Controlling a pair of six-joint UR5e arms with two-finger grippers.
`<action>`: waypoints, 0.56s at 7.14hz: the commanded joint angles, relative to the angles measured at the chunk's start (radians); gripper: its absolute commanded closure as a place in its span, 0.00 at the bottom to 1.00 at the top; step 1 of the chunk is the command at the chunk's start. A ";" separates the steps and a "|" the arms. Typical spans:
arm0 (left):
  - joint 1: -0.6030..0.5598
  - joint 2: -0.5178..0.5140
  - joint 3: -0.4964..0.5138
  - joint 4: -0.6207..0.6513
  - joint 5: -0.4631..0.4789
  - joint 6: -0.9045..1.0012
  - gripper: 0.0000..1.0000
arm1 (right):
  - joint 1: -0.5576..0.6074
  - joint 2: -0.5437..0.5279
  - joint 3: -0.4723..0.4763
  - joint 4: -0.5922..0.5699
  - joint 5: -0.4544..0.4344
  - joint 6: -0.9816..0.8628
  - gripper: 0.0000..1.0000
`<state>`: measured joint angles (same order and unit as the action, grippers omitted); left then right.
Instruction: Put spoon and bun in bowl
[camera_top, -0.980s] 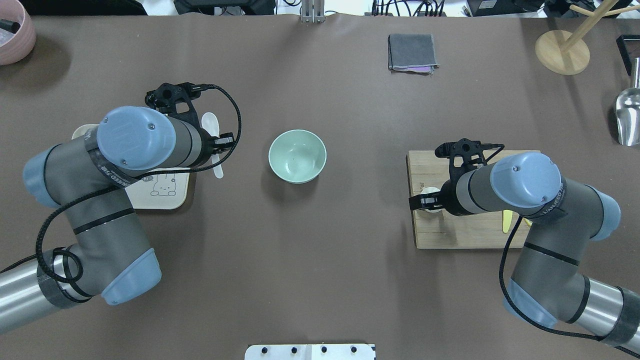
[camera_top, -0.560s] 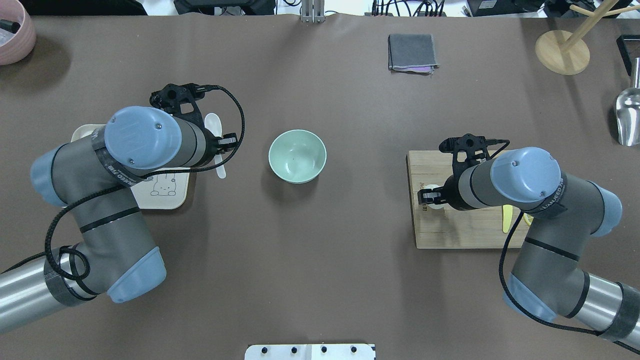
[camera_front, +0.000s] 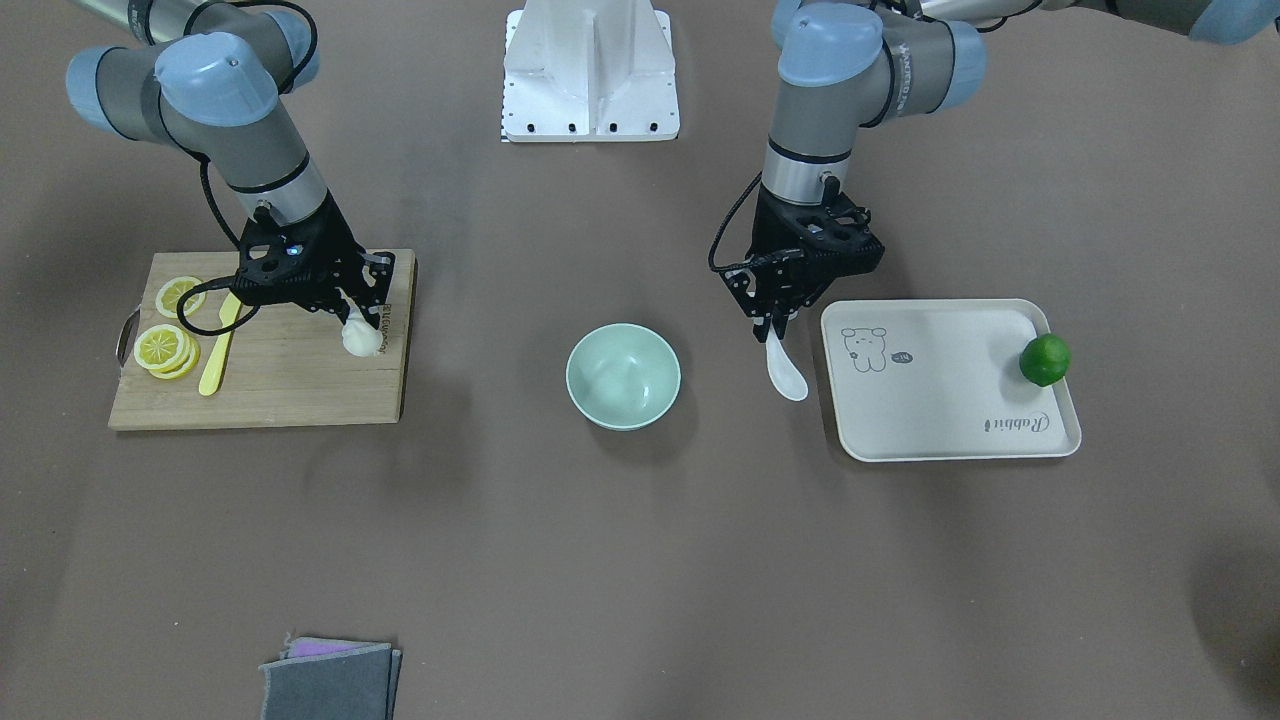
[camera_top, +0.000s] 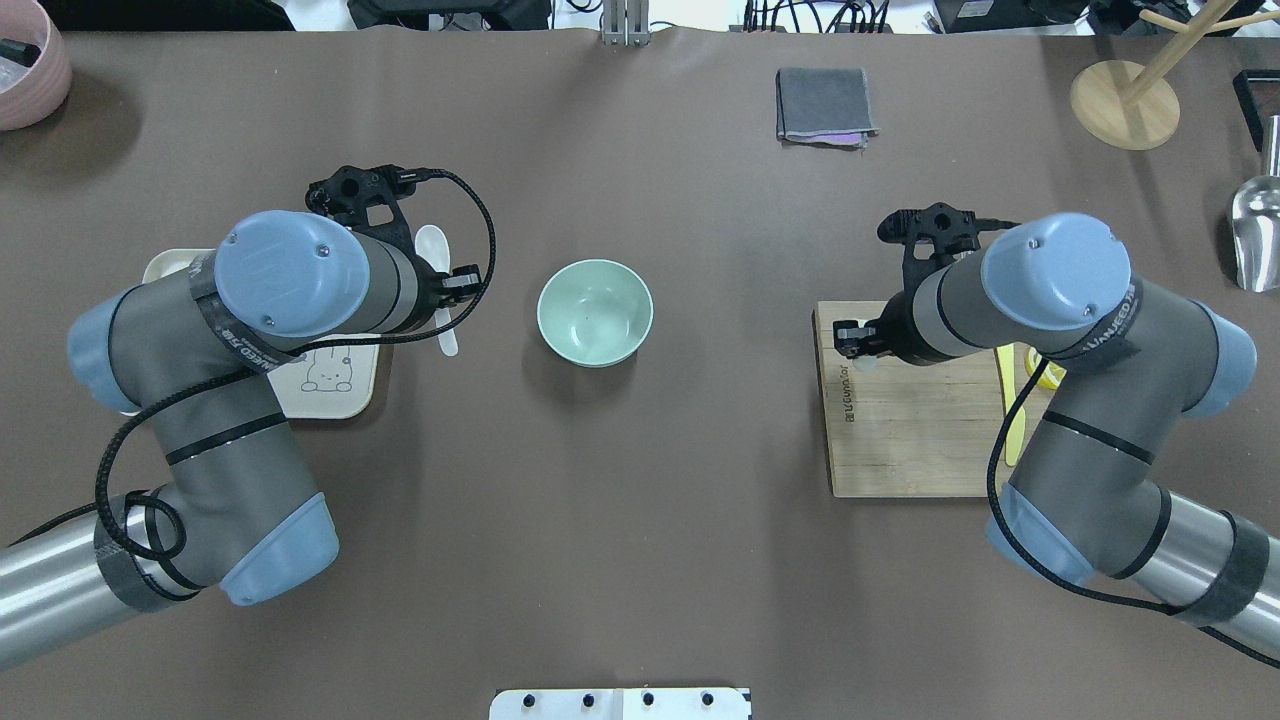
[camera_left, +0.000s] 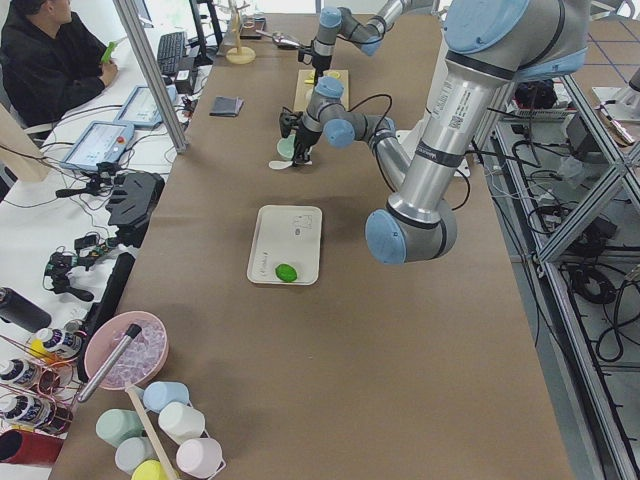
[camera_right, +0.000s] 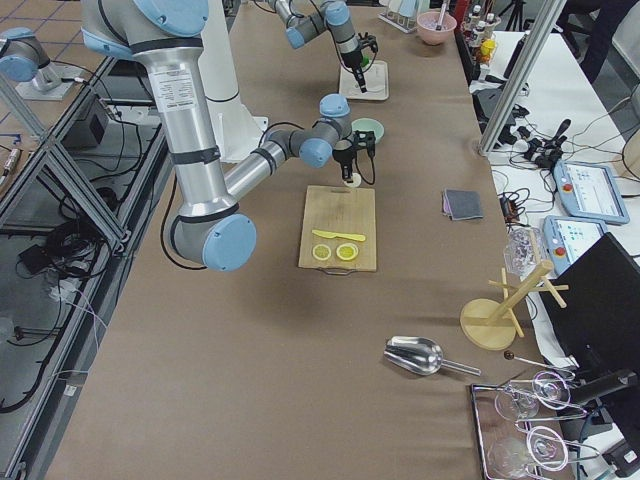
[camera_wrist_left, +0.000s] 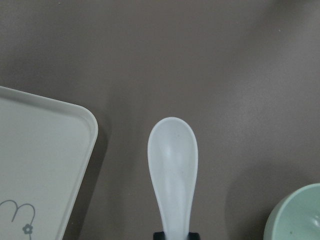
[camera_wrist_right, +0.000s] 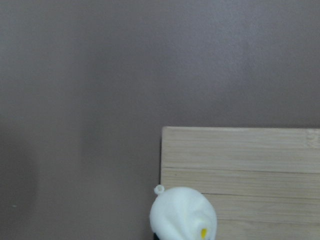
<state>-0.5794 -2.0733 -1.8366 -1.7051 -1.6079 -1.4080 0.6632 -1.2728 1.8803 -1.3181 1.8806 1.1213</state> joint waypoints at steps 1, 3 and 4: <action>0.029 -0.075 0.051 0.022 0.002 0.003 1.00 | 0.016 0.076 0.007 -0.055 0.023 0.050 1.00; 0.053 -0.132 0.095 0.022 0.002 -0.006 1.00 | 0.012 0.111 0.000 -0.058 0.022 0.075 1.00; 0.061 -0.171 0.118 0.022 0.002 -0.009 1.00 | 0.009 0.124 -0.007 -0.056 0.020 0.077 1.00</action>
<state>-0.5323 -2.1994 -1.7464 -1.6834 -1.6062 -1.4134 0.6751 -1.1673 1.8805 -1.3743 1.9019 1.1917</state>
